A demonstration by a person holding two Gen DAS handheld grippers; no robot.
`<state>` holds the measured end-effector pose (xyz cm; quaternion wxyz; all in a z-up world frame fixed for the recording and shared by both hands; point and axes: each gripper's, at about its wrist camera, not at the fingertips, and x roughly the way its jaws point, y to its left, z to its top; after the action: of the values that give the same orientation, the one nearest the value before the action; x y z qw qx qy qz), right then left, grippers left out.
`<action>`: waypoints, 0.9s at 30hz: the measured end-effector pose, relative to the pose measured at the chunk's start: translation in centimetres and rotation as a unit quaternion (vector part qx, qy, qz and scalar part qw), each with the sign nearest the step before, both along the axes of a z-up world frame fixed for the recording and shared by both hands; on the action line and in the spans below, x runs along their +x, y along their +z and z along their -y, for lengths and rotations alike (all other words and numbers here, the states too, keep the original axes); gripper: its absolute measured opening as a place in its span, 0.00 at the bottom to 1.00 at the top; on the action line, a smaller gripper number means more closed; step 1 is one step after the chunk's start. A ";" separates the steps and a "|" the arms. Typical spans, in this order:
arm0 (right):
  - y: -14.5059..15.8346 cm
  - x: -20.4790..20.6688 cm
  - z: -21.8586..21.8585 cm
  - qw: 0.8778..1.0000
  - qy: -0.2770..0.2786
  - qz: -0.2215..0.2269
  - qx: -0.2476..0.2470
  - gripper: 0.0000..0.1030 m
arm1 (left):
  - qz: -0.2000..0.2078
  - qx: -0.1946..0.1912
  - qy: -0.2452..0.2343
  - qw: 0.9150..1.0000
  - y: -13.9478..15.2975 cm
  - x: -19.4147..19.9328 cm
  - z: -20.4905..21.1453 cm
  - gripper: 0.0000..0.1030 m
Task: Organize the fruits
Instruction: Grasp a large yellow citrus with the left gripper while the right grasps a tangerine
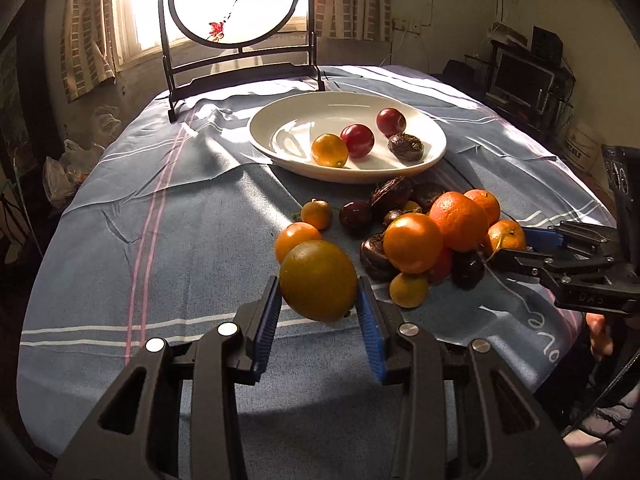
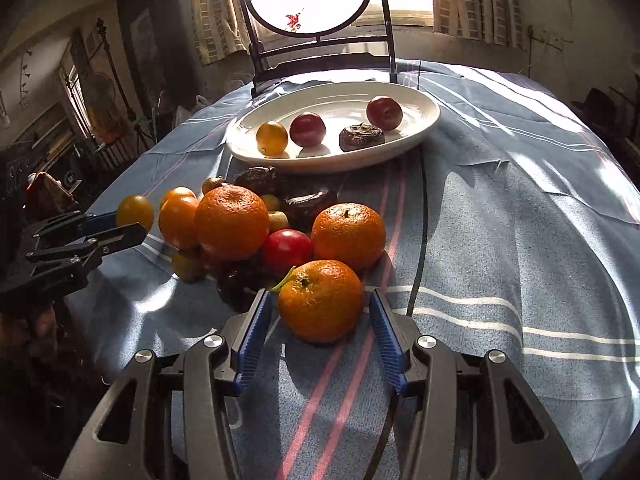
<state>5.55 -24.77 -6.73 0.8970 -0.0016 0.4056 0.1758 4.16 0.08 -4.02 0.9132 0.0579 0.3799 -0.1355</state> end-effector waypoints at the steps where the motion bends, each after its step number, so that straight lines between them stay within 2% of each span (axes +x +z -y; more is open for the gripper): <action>1: 0.0 -0.1 0.0 1.000 0.003 0.000 0.004 0.41 | 0.001 -0.002 -0.001 1.000 0.1 -0.2 0.0 0.36; 3: 0.2 -0.3 0.0 1.000 -0.001 0.006 0.004 0.41 | 0.003 -0.005 0.000 1.000 0.2 -0.5 0.1 0.36; 6: 1.1 -1.0 0.8 0.999 -0.004 0.019 0.028 0.41 | 0.003 -0.009 -0.001 1.000 0.2 -0.7 0.2 0.36; 16: 5.1 -0.7 6.1 0.994 -0.052 0.055 0.084 0.41 | 0.022 -0.022 -0.008 0.999 1.8 -0.7 1.0 0.36; 23: 8.1 2.7 6.5 0.992 -0.043 0.074 0.093 0.41 | 0.038 -0.027 -0.016 0.999 4.1 2.6 2.2 0.36; 27: 8.1 7.2 5.3 0.993 -0.035 0.048 0.106 0.41 | 0.029 -0.027 -0.014 0.999 4.8 6.8 3.2 0.36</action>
<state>12.76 -30.05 1.36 0.9161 0.0992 0.3410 0.1860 10.98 -3.10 0.77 0.9232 0.0428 0.3482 -0.1567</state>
